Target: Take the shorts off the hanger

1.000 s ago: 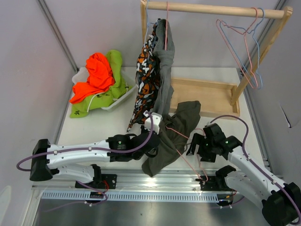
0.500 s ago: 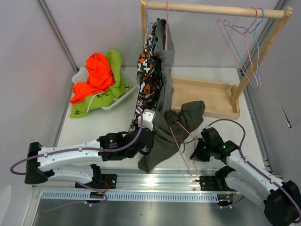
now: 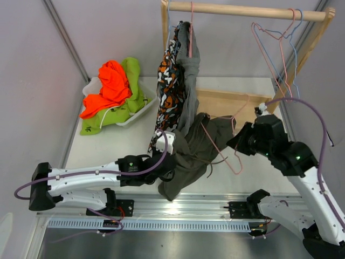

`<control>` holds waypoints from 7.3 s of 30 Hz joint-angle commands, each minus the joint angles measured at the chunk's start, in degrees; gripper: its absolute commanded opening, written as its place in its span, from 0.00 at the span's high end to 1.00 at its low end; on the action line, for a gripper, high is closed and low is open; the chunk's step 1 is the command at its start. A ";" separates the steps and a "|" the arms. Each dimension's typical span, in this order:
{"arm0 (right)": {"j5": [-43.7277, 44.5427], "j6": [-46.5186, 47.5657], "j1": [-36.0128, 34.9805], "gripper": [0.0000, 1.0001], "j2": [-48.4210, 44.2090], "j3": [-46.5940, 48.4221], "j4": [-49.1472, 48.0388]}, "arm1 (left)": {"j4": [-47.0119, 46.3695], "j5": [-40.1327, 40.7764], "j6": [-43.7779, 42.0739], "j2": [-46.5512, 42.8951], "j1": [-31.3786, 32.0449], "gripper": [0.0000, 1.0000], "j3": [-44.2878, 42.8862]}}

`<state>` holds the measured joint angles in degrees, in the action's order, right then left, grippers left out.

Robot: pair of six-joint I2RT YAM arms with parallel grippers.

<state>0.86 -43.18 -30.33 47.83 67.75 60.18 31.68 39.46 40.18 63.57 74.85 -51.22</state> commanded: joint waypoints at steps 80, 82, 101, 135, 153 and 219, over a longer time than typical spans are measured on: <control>6.87 18.57 19.34 0.01 4.29 19.01 -16.24 | 23.02 7.04 -41.31 15.79 -13.39 1.00 -87.72; 6.44 18.31 19.34 0.01 1.66 18.30 -15.45 | 18.27 4.75 -46.23 16.41 -20.42 1.00 -87.39; -6.66 14.44 19.34 0.01 -13.47 -3.24 -24.76 | -23.85 -2.99 -48.90 33.82 -57.52 0.99 -72.30; 4.67 19.27 0.36 0.14 58.16 71.21 -31.86 | 5.50 -31.99 -20.85 -24.27 -64.83 0.01 2.16; 10.39 19.01 -2.37 1.00 62.39 71.65 -36.01 | 3.92 -34.36 -21.20 -28.33 -64.74 0.01 3.41; 19.35 9.43 5.98 1.00 24.42 40.01 -29.78 | -24.38 -3.25 -15.04 4.01 14.89 1.00 -6.60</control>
<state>16.29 -33.80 -26.96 74.67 106.63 42.59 2.94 34.98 24.10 68.40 87.37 -57.82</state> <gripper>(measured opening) 0.044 0.050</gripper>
